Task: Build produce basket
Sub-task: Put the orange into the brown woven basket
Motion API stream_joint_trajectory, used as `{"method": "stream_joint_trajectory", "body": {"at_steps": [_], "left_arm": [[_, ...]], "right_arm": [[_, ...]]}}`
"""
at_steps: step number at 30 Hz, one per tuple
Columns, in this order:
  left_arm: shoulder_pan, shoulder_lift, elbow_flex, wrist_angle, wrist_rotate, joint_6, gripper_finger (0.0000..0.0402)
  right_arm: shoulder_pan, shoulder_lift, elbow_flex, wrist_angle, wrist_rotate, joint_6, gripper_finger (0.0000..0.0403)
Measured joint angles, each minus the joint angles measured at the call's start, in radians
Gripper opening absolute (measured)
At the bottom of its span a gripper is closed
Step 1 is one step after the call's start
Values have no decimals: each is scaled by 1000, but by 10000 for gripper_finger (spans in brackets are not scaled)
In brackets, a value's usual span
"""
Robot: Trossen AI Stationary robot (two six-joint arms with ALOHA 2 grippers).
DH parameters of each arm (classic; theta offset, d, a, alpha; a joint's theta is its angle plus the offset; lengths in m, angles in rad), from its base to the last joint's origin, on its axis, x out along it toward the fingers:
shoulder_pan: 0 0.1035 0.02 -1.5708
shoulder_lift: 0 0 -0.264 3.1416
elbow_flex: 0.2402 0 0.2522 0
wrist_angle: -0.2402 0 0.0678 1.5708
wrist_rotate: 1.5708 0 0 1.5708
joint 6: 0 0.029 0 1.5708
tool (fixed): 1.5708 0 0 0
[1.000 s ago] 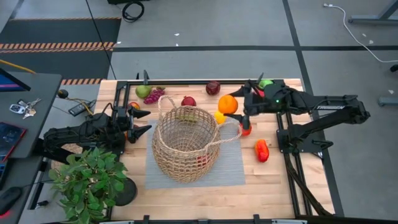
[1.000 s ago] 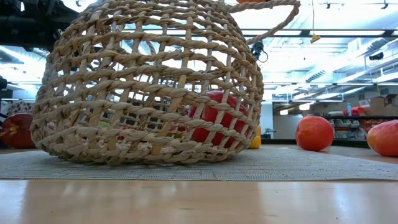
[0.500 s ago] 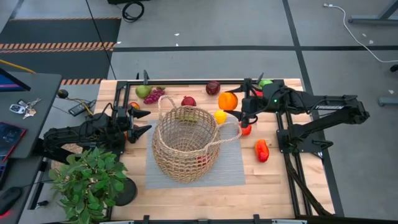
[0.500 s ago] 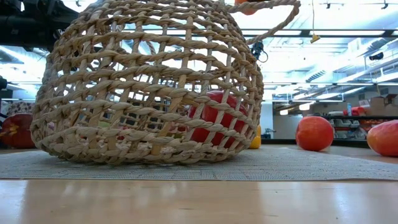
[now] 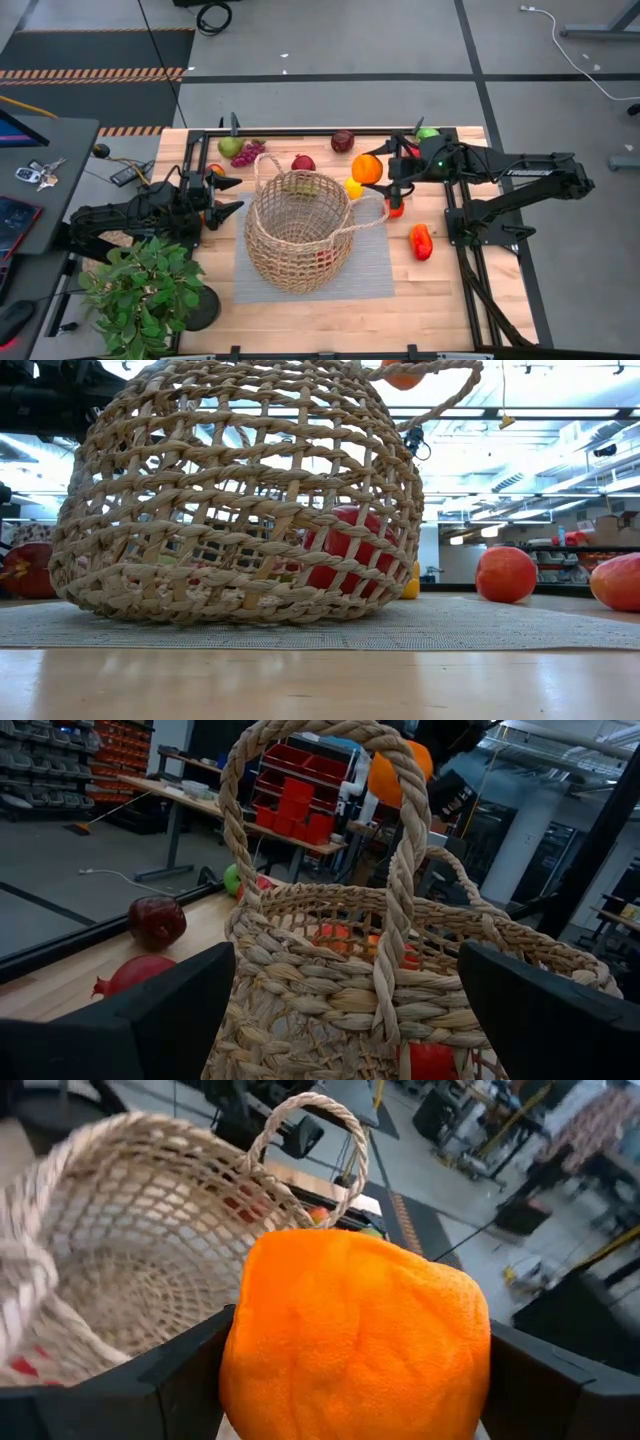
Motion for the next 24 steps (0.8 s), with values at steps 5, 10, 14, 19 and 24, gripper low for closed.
{"method": "stream_joint_trajectory", "body": {"at_steps": [5, 10, 14, 19, 24], "left_arm": [[0, 0, 0, 0, 0, 0, 389], [0, 0, 0, 0, 0, 0, 389], [0, 0, 0, 0, 0, 0, 389], [0, 0, 0, 0, 0, 0, 389], [0, 0, 0, 0, 0, 0, 389]], "right_arm": [[-5, 0, 0, 81, 74, 341, 344], [-26, -23, 0, 253, 47, 616, 344], [-30, -65, 0, 408, 19, 615, 344], [-34, -96, 0, 402, 20, 547, 344], [-33, -67, 0, 274, 20, 521, 344]]}}
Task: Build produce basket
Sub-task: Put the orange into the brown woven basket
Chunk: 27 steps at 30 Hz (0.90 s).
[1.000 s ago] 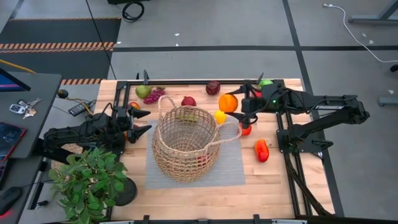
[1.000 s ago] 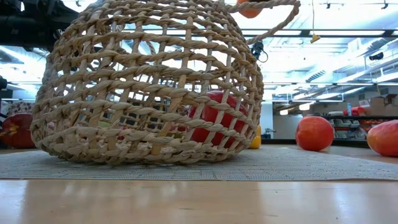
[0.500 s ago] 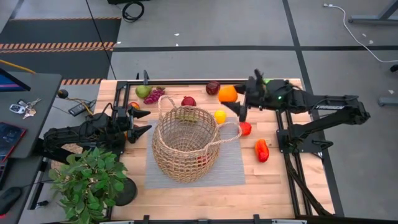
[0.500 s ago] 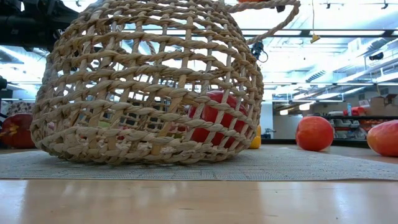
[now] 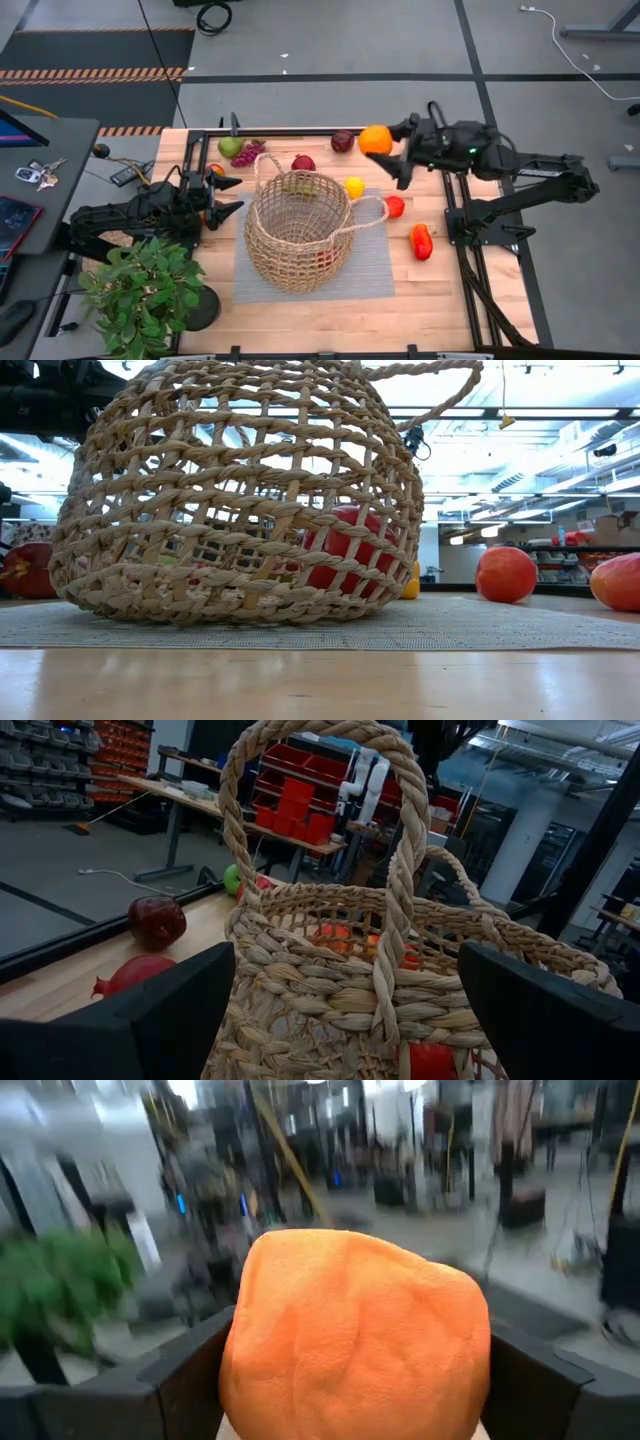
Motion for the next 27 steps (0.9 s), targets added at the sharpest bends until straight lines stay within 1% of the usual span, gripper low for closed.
{"method": "stream_joint_trajectory", "body": {"at_steps": [3, 6, 12, 18, 24, 27], "left_arm": [[0, 0, 0, 0, 0, 0, 389], [0, 0, 0, 0, 0, 0, 389], [0, 0, 0, 0, 0, 0, 389], [0, 0, 0, 0, 0, 0, 389], [0, 0, 0, 0, 0, 0, 389], [0, 0, 0, 0, 0, -1, 389]], "right_arm": [[0, 26, 0, -80, 0, -2, 344], [0, 47, 0, -123, -3, -13, 344], [-3, 67, 0, -128, -24, -32, 344], [-22, 32, 0, -176, -120, -50, 344], [-26, -1, 0, -181, -232, -3, 344], [-26, 0, 0, -153, -222, -3, 344]]}}
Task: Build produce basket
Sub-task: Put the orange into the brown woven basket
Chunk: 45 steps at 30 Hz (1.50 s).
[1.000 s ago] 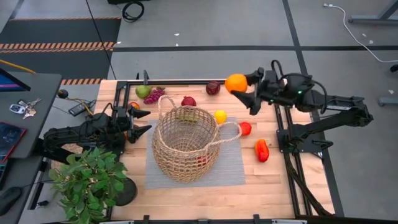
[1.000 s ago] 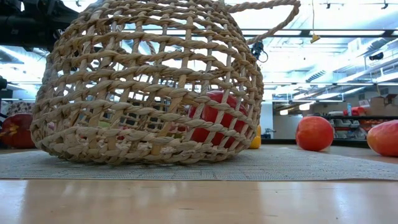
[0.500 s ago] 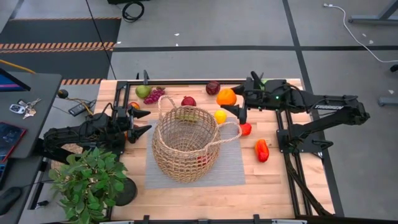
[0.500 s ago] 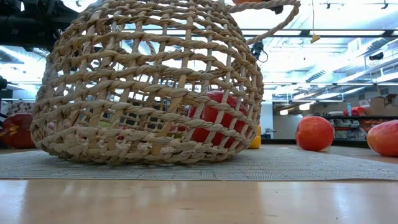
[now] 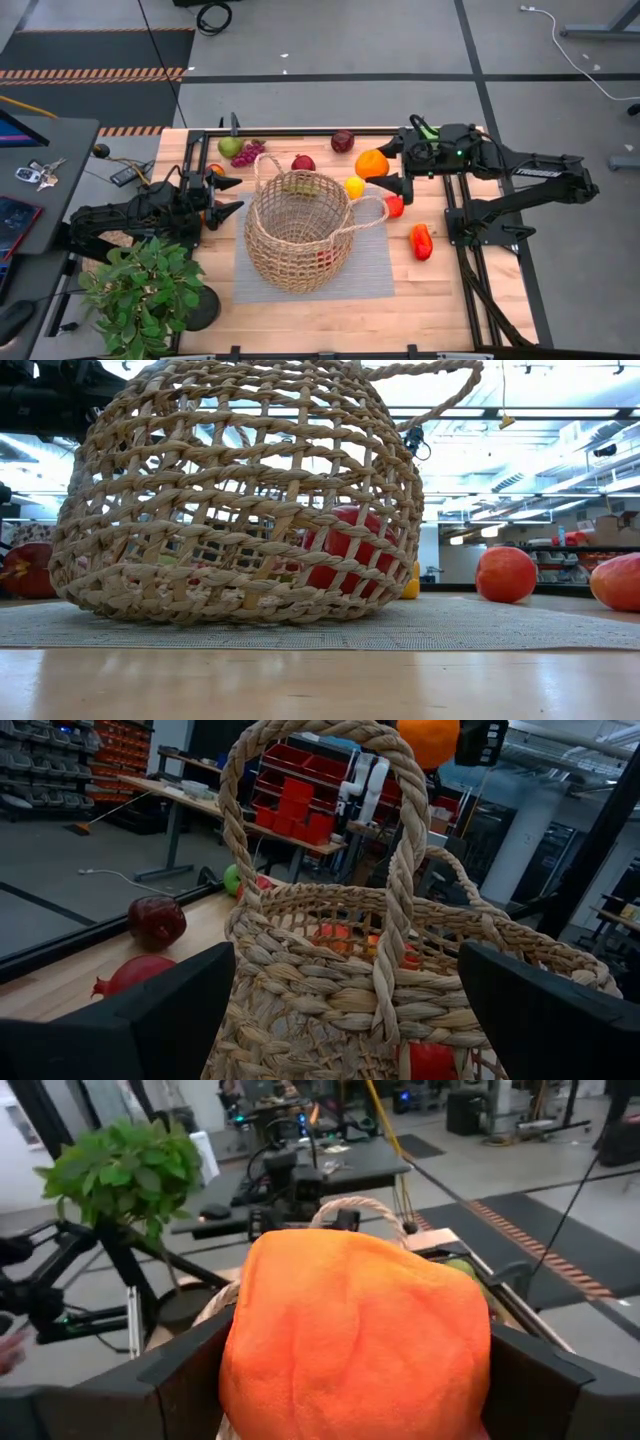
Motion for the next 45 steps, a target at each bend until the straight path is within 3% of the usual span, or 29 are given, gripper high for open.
{"method": "stream_joint_trajectory", "body": {"at_steps": [9, 18, 40, 45], "left_arm": [[0, 0, 0, 0, 0, 0, 389], [0, 0, 0, 0, 0, 1, 389], [0, 0, 0, 0, 0, 0, 389], [0, 0, 0, 0, 0, 1, 389]], "right_arm": [[-1, 67, -35, 89, 61, -58, 344], [10, 165, -40, 76, 35, 8, 344], [-59, 124, -40, 32, 3, 91, 344], [-61, 133, -40, 53, -28, 21, 344]]}}
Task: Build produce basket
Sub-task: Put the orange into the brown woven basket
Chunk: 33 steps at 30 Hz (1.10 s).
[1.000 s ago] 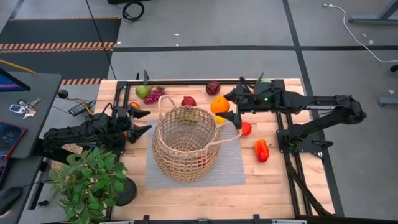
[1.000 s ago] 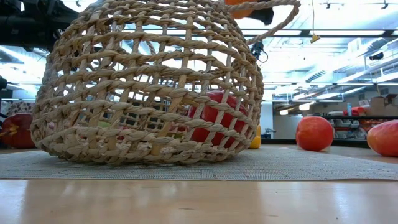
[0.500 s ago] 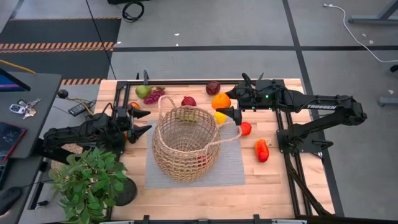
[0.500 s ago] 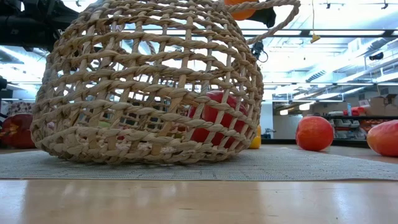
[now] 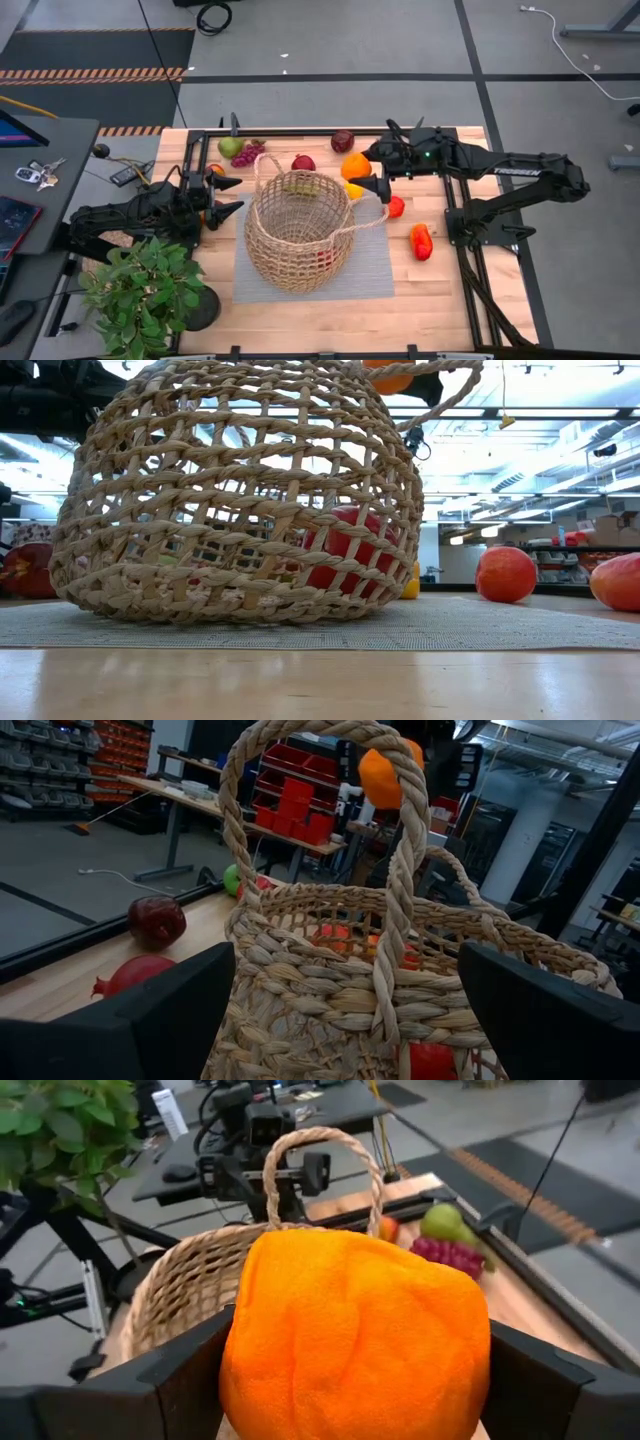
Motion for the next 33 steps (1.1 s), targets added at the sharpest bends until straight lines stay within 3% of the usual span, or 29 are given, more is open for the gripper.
{"method": "stream_joint_trajectory", "body": {"at_steps": [11, 17, 33], "left_arm": [[0, 0, 0, 0, -1, -1, 389], [0, 0, 0, 0, 0, 0, 389], [0, 0, 0, 0, 0, 0, 389]], "right_arm": [[-1, 22, 49, 88, -50, 90, 344], [-2, 18, 131, 92, -11, -20, 344], [-12, 32, 141, 73, 24, -126, 344]]}}
